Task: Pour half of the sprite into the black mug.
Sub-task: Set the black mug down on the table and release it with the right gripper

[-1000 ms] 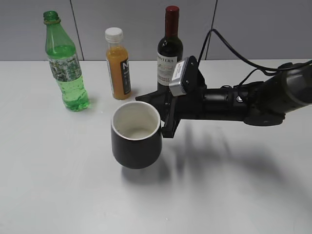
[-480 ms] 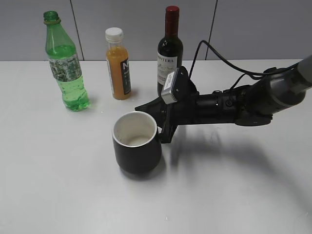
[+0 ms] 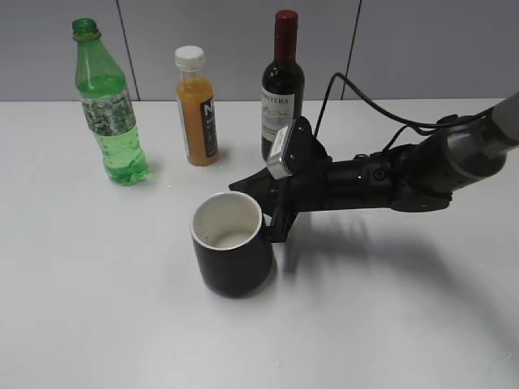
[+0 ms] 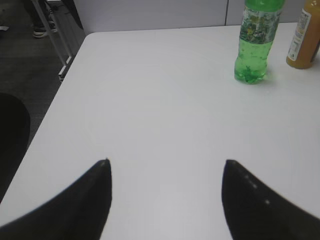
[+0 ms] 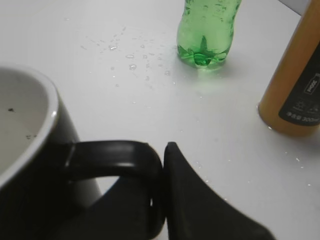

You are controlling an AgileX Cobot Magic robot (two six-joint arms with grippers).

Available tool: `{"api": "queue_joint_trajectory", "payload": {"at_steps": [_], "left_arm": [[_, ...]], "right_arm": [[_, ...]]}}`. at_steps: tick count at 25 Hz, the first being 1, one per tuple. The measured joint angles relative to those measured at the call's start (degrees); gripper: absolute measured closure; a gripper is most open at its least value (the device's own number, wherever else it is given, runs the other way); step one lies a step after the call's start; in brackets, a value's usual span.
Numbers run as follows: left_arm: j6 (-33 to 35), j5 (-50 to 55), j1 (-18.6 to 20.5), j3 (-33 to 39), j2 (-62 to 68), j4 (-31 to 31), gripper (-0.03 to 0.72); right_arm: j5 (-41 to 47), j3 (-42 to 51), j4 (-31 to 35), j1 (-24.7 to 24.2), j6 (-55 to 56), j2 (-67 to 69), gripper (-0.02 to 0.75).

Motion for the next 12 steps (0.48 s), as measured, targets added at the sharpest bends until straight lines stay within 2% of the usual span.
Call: {"api": "queue_joint_trajectory", "payload": {"at_steps": [3,8,12], "left_arm": [[0.0,0.0,0.0,0.0,0.0,0.0,0.162],[0.0,0.0,0.0,0.0,0.0,0.0,0.162],[0.0,0.0,0.0,0.0,0.0,0.0,0.162]], "right_arm": [[0.1,0.0,0.0,0.0,0.0,0.0,0.699],[-0.5,0.0,0.7,0.0,0.3,0.0,0.61],[-0.3,0.0,1.1,-0.3,0.4,0.0,0.581]]}}
